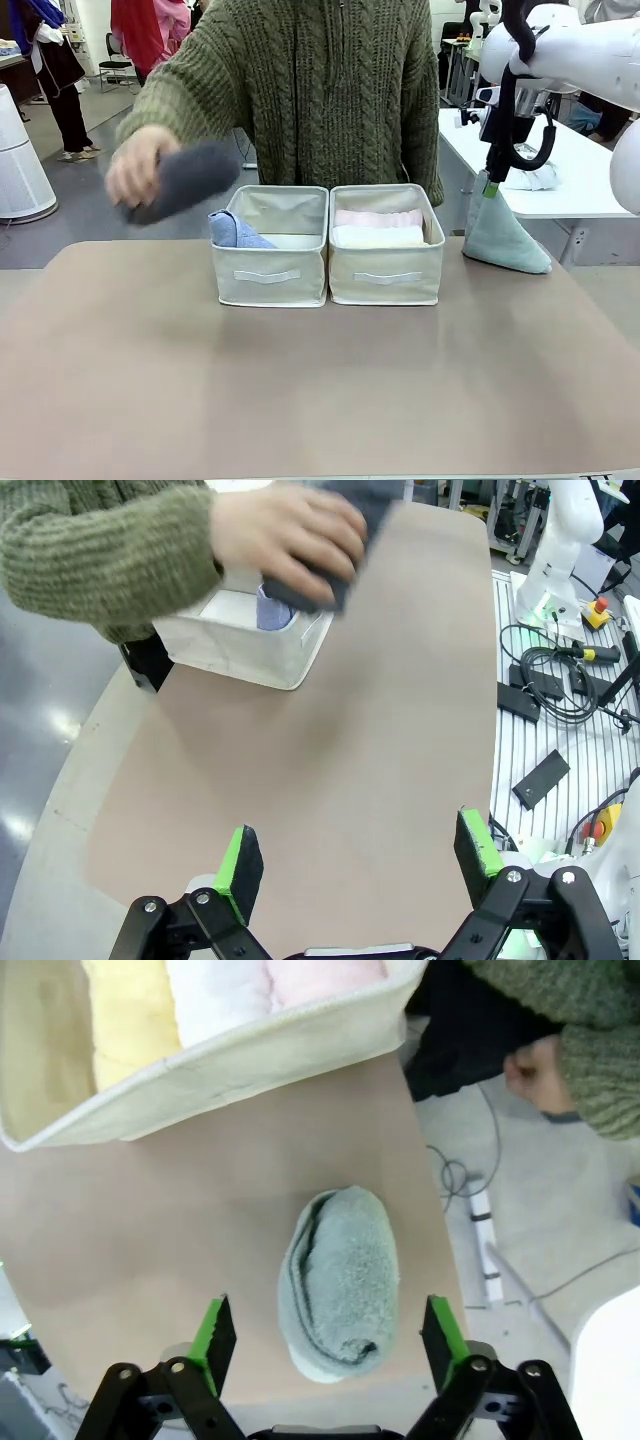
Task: Sort the towels based on their folding style.
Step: Pick up another triangle-folded towel from the table and place it in the left Fabric basket.
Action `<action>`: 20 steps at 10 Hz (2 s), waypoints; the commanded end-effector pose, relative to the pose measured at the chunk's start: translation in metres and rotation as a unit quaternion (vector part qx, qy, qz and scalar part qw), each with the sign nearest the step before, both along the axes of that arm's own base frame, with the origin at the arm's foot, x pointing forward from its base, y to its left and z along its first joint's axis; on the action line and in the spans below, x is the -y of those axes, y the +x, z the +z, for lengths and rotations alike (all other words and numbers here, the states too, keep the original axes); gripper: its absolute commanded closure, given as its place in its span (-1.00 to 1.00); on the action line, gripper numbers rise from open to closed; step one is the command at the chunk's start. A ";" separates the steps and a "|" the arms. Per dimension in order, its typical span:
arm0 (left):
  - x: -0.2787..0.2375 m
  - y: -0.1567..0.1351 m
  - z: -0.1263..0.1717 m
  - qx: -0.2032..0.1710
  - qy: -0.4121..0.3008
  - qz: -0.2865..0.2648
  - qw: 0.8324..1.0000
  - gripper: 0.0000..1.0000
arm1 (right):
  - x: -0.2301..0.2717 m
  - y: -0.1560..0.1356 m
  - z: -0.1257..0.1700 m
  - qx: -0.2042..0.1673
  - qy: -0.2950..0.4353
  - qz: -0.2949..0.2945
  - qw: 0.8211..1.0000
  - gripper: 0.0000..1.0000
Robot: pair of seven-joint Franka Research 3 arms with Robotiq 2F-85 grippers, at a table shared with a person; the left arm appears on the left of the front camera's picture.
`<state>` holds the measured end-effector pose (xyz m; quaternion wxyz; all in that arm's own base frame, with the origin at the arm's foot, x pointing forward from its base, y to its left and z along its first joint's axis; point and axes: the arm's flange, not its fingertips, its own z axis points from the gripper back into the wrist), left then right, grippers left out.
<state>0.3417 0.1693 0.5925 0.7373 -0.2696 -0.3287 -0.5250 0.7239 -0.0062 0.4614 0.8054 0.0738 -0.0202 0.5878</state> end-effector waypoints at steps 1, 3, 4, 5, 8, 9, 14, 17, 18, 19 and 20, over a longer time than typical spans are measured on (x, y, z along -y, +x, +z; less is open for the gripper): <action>0.001 0.000 -0.002 0.018 -0.006 0.002 1.000 -1.00 | 0.003 0.016 0.013 -0.024 0.017 0.000 1.000 0.20; 0.001 0.000 -0.002 0.018 -0.006 0.002 1.000 -1.00 | 0.004 0.012 0.018 -0.019 0.025 0.000 1.000 1.00; 0.001 0.000 -0.002 0.018 -0.006 0.002 1.000 -1.00 | 0.005 0.011 0.020 -0.017 0.025 0.000 1.000 1.00; 0.001 0.000 -0.002 0.018 -0.006 0.002 1.000 -1.00 | 0.006 0.011 0.020 -0.016 0.026 0.000 1.000 1.00; 0.001 0.000 -0.002 0.018 -0.006 0.002 1.000 -1.00 | 0.007 0.009 0.021 -0.015 0.034 0.002 0.999 1.00; 0.001 0.000 -0.002 0.018 -0.006 0.002 1.000 -1.00 | 0.006 0.009 0.021 -0.014 0.035 0.003 0.999 1.00; 0.001 0.000 -0.002 0.018 -0.006 0.002 1.000 -1.00 | -0.025 -0.052 0.075 -0.027 0.025 -0.008 0.999 1.00; 0.001 0.000 -0.002 0.018 -0.006 0.002 1.000 -1.00 | -0.085 -0.179 0.141 -0.012 0.002 0.051 0.999 1.00; 0.001 0.000 -0.002 0.018 -0.006 0.002 1.000 -1.00 | -0.094 -0.208 0.148 -0.004 -0.007 0.071 0.997 1.00; 0.001 0.000 -0.002 0.018 -0.006 0.002 1.000 -1.00 | -0.094 -0.221 0.149 0.000 -0.019 0.074 0.997 1.00; 0.001 0.000 -0.002 0.018 -0.006 0.002 1.000 -1.00 | -0.076 -0.224 0.152 0.015 -0.049 0.033 0.998 1.00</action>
